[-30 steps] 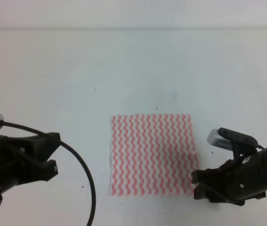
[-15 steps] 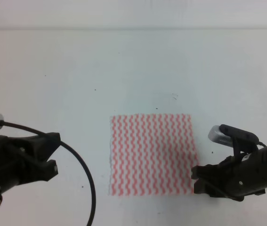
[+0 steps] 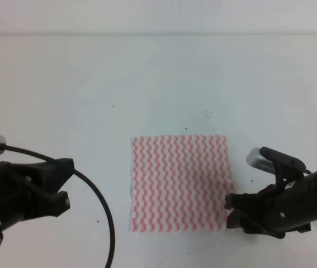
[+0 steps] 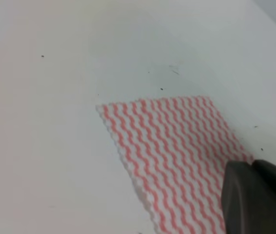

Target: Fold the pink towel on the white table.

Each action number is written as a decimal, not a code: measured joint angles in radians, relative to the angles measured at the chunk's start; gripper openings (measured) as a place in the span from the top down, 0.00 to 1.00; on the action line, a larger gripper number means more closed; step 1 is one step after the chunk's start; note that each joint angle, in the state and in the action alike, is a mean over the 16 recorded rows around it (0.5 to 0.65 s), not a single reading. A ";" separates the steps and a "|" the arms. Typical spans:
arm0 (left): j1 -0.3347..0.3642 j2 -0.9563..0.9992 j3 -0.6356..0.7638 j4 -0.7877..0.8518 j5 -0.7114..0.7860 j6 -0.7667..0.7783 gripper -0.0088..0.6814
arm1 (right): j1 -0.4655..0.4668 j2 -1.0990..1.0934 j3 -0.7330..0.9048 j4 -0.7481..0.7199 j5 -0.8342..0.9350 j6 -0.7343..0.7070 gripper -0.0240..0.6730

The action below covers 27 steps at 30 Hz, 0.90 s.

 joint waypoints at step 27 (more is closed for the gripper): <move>0.000 0.002 0.000 0.013 0.023 0.066 0.99 | -0.001 0.050 -0.010 0.021 -0.008 0.000 0.91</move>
